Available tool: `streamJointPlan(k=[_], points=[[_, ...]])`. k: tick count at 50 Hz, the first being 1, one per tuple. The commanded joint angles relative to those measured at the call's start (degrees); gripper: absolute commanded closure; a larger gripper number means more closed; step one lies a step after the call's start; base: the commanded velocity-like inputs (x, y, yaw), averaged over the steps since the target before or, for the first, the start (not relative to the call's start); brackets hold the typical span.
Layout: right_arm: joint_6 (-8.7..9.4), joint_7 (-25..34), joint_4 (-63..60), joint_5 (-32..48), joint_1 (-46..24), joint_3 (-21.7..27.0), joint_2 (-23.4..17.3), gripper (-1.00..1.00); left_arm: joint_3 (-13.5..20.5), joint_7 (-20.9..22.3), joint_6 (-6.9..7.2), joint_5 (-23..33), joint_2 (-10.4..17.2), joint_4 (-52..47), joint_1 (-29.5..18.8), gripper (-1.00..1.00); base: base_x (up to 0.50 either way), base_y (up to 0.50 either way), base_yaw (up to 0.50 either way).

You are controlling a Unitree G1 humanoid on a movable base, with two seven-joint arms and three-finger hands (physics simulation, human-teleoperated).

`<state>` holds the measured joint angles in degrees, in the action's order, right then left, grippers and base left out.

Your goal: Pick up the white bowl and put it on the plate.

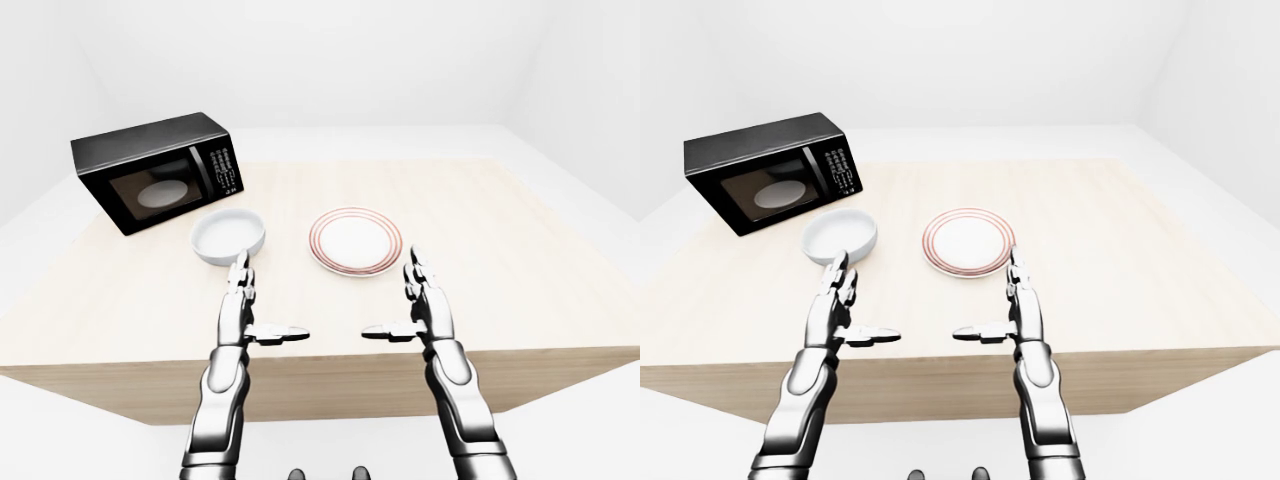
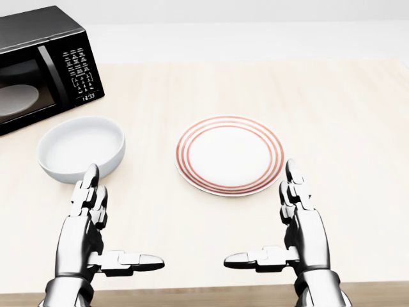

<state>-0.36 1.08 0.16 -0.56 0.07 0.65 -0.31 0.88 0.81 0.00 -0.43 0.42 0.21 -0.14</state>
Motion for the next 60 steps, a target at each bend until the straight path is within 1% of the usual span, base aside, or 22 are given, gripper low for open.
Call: streamJointPlan(k=[1, 3, 5, 7, 11, 17, 18, 22, 24, 25, 29, 32, 34, 37, 39, 41, 45, 48, 54, 56, 58, 60], points=[[-0.95, 1.8, 0.1, -0.7, 0.1, 0.9, -0.6, -1.0, 1.4, 1.2, -0.12, -0.6, 0.7, 0.7, -0.4, -1.0, 0.0, 0.0, 0.0], [-1.23, 1.8, 0.3, -0.4, 0.3, 0.7, -0.5, -1.0, 1.4, 1.2, -0.46, -0.6, 0.7, 1.1, -0.4, -1.0, 0.0, 0.0, 0.0], [-1.8, 1.8, 1.0, -0.2, 0.1, 0.7, -0.6, -1.0, 1.4, 1.2, -0.44, -0.6, 0.7, 1.0, -0.4, -1.0, 0.0, 0.0, 0.0], [-1.54, 1.9, 0.5, -0.2, 0.2, 0.8, -0.6, -1.0, 1.4, 1.2, -0.43, -0.6, 0.7, 0.9, -0.3, -1.0, 0.0, 0.0, 0.0], [-2.2, 1.7, 1.1, 0.6, 0.3, 0.3, -0.5, -1.0, 1.4, 1.3, -0.51, -0.6, 0.7, 1.0, -0.4, -1.0, 0.0, 0.0, 0.0], [-2.23, 1.7, 0.5, 1.5, 0.7, 0.0, -0.4, -1.0, 1.3, 1.3, -0.45, -0.5, 0.7, 0.9, -0.3, -1.0, 0.0, 0.08, 0.0], [-2.48, 1.8, 0.8, 1.4, 0.7, 0.0, -0.4, -1.0, 1.3, 1.3, -0.42, -0.5, 0.7, 0.9, -0.3, -1.0, 0.04, 0.42, 0.0], [-2.34, 1.8, 0.5, 1.6, 0.8, -0.2, -0.3, -1.0, 1.3, 1.3, -0.31, -0.4, 0.7, 0.7, -0.2, -1.0, 0.04, 0.42, 0.0], [-2.68, 1.9, 1.0, 1.8, 0.8, -0.4, -0.3, -1.0, 1.3, 1.3, -0.31, -0.4, 0.7, 0.7, -0.1, -1.0, 0.05, 0.43, 0.0], [-3.29, 1.9, 1.8, 2.0, 0.7, -0.5, -0.3, -1.0, 1.2, 1.3, -0.24, -0.4, 0.7, 0.6, -0.1, -1.0, 0.05, 0.43, 0.0], [-3.02, 1.9, 1.3, 2.3, 0.7, -0.5, -0.3, -1.0, 1.3, 1.4, -0.27, -0.4, 0.7, 0.6, -0.2, -1.0, 0.05, 0.43, 0.0], [-3.62, 2.0, 2.2, 2.4, 0.6, -0.6, -0.3, -1.0, 1.3, 1.4, -0.32, -0.4, 0.7, 0.7, -0.2, -1.0, 0.05, 0.43, 0.0], [-3.38, 2.0, 1.9, 2.5, 0.7, -0.7, -0.2, -1.0, 1.3, 1.3, -0.16, -0.3, 0.7, 0.5, -0.1, -1.0, 0.05, 0.43, 0.0], [-2.97, 2.1, 1.2, 2.5, 0.9, -0.7, -0.2, -1.0, 1.3, 1.3, -0.32, -0.3, 0.7, 0.7, -0.2, -1.0, 0.05, 0.43, 0.0], [-3.24, 2.1, 1.7, 2.5, 0.7, -0.6, -0.3, -1.0, 1.3, 1.3, -0.36, -0.3, 0.7, 0.8, -0.2, -1.0, 0.05, 0.43, 0.0], [-3.0, 2.1, 1.3, 2.6, 0.9, -0.8, -0.2, -1.0, 1.3, 1.3, -0.36, -0.3, 0.7, 0.8, -0.2, -1.0, 0.06, 0.43, 0.0], [-3.92, 2.2, 2.6, 2.6, 0.6, -0.8, -0.2, -1.0, 1.2, 1.3, -0.12, -0.3, 0.7, 0.5, -0.1, -1.0, 0.05, 0.43, 0.0], [-3.62, 2.2, 2.2, 2.5, 0.7, -0.8, -0.2, -1.0, 1.3, 1.3, -0.24, -0.3, 0.7, 0.6, -0.2, -1.0, 0.05, 0.43, 0.0], [-3.76, 2.1, 2.4, 2.7, 0.8, -1.0, -0.1, -1.0, 1.2, 1.3, -0.09, -0.3, 0.7, 0.4, -0.1, -1.0, 0.06, 0.43, 0.0], [-3.67, 2.2, 2.1, 2.7, 0.9, -1.0, -0.1, -1.0, 1.3, 1.4, -0.41, -0.3, 0.7, 0.8, -0.1, -1.0, 0.05, 0.43, 0.0], [-3.82, 2.1, 2.4, 2.7, 0.9, -1.0, -0.1, -1.0, 1.3, 1.4, -0.36, -0.3, 0.7, 0.8, -0.1, -1.0, 0.06, 0.43, 0.0], [-3.49, 2.1, 2.0, 2.7, 0.9, -1.1, 0.0, -1.0, 1.3, 1.3, -0.13, -0.3, 0.7, 0.5, -0.1, -1.0, 0.05, 0.43, 0.0]])
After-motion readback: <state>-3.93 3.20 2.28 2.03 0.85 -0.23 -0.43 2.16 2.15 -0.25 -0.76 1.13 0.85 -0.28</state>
